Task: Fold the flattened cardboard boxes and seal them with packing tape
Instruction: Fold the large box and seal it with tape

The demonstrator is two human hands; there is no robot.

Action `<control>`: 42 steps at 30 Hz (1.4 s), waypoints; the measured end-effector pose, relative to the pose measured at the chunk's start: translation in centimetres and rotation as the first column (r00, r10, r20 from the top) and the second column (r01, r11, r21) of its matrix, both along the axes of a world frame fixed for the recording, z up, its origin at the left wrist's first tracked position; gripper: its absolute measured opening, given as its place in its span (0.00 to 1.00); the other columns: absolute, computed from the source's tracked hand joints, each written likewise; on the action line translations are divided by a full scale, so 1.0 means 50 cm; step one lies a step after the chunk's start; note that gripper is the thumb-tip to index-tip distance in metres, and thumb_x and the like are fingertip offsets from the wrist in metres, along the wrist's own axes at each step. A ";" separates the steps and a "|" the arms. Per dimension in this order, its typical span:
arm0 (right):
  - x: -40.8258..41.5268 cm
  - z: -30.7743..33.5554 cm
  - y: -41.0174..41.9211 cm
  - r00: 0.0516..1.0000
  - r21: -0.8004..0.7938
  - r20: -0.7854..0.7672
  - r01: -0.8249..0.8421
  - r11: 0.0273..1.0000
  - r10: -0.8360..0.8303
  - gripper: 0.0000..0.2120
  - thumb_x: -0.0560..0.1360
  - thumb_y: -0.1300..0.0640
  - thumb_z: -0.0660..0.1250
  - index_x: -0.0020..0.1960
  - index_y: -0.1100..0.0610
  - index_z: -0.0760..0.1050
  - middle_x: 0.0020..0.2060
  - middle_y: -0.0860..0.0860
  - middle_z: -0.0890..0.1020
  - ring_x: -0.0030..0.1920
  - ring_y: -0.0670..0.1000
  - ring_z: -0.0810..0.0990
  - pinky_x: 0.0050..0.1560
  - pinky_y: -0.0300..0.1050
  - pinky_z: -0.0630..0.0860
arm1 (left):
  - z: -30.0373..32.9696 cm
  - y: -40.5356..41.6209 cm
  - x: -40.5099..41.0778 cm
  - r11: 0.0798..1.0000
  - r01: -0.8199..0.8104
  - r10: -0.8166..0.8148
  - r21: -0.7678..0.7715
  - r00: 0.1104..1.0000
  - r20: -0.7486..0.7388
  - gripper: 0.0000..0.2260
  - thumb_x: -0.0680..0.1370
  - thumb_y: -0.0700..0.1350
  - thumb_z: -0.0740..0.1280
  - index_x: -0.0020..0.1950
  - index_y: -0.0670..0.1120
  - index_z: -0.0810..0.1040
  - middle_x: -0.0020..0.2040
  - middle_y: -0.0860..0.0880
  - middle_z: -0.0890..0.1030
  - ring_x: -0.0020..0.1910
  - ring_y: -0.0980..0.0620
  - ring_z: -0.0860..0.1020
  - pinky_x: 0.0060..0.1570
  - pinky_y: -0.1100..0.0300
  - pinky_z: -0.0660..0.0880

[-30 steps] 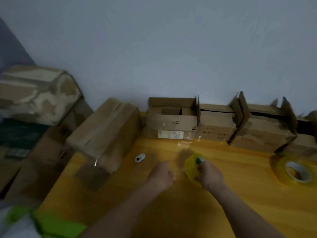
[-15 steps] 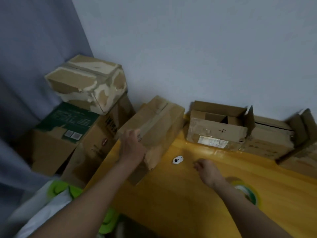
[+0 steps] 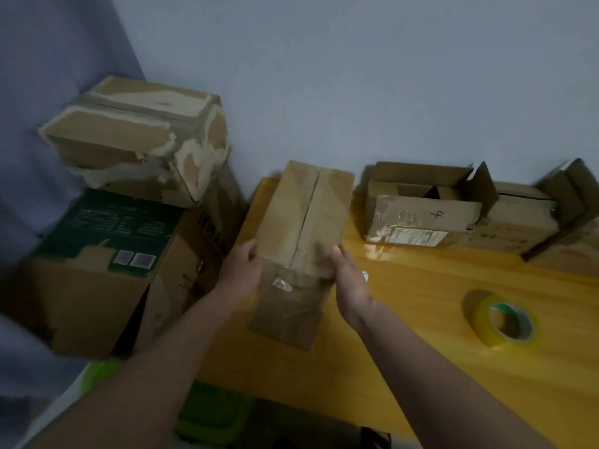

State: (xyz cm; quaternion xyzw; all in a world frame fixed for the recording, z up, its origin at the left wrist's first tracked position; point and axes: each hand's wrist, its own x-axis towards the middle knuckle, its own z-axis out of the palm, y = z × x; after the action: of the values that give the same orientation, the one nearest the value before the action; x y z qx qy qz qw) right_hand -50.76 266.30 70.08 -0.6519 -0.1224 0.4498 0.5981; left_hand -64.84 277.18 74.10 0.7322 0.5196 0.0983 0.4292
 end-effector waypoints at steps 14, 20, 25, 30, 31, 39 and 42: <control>0.021 -0.091 -0.051 0.640 -0.176 0.690 -0.307 0.935 0.339 0.25 0.80 0.50 0.59 0.74 0.36 0.55 0.78 0.47 0.46 0.77 0.49 0.50 0.73 0.44 0.56 | -0.067 -0.024 -0.065 0.979 0.059 -0.074 0.194 0.995 0.071 0.16 0.78 0.42 0.67 0.66 0.46 0.76 0.62 0.48 0.78 0.56 0.57 0.74 0.50 0.71 0.69; 0.057 -0.075 -0.048 0.356 -0.427 0.798 -0.237 0.873 0.487 0.34 0.76 0.54 0.67 0.75 0.37 0.54 0.78 0.49 0.46 0.77 0.54 0.46 0.74 0.57 0.58 | -0.075 -0.015 -0.047 0.972 0.017 -0.025 0.233 0.999 0.030 0.18 0.72 0.37 0.73 0.61 0.48 0.79 0.58 0.49 0.78 0.57 0.52 0.76 0.54 0.62 0.73; 0.027 -0.018 -0.012 -0.007 -0.626 0.776 -0.132 0.769 0.631 0.45 0.68 0.32 0.66 0.77 0.52 0.54 0.78 0.54 0.42 0.77 0.57 0.37 0.76 0.58 0.44 | -0.076 -0.014 -0.068 0.951 0.107 -0.093 0.290 0.994 -0.059 0.21 0.72 0.41 0.74 0.62 0.53 0.77 0.60 0.55 0.74 0.64 0.52 0.69 0.64 0.58 0.68; -0.020 -0.032 0.045 -0.173 -0.691 0.721 -0.110 0.714 0.671 0.37 0.75 0.33 0.44 0.78 0.50 0.43 0.78 0.53 0.44 0.77 0.55 0.38 0.73 0.50 0.36 | -0.082 0.002 -0.081 0.908 0.222 -0.178 0.354 0.972 -0.155 0.25 0.71 0.42 0.75 0.66 0.55 0.75 0.64 0.55 0.73 0.65 0.53 0.65 0.64 0.59 0.66; -0.019 -0.035 0.045 -0.192 -0.703 0.708 -0.095 0.705 0.680 0.35 0.76 0.35 0.43 0.78 0.49 0.42 0.78 0.53 0.44 0.77 0.56 0.38 0.73 0.50 0.36 | -0.084 0.005 -0.085 0.899 0.240 -0.191 0.365 0.968 -0.166 0.25 0.71 0.42 0.75 0.66 0.56 0.75 0.65 0.54 0.72 0.66 0.53 0.64 0.65 0.58 0.66; -0.047 -0.015 0.071 -0.051 -0.728 0.681 -0.158 0.667 0.731 0.43 0.74 0.30 0.53 0.78 0.51 0.41 0.78 0.54 0.43 0.77 0.56 0.38 0.75 0.52 0.39 | -0.084 0.024 -0.103 0.853 0.379 -0.335 0.359 0.925 -0.179 0.27 0.75 0.36 0.70 0.68 0.61 0.72 0.75 0.63 0.59 0.77 0.56 0.50 0.75 0.53 0.49; -0.065 -0.019 0.090 -0.021 -0.684 0.721 -0.178 0.708 0.692 0.39 0.75 0.31 0.45 0.78 0.52 0.43 0.78 0.53 0.46 0.77 0.54 0.41 0.75 0.52 0.46 | -0.084 0.037 -0.110 0.819 0.437 -0.385 0.373 0.899 -0.208 0.31 0.76 0.29 0.62 0.71 0.60 0.69 0.75 0.64 0.58 0.77 0.57 0.50 0.76 0.54 0.49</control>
State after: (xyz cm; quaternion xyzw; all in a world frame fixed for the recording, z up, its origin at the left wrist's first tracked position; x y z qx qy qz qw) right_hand -54.02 270.79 69.13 -0.8040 -0.5835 0.1052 0.0450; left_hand -70.32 279.03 69.90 0.9050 0.3425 0.0647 0.2440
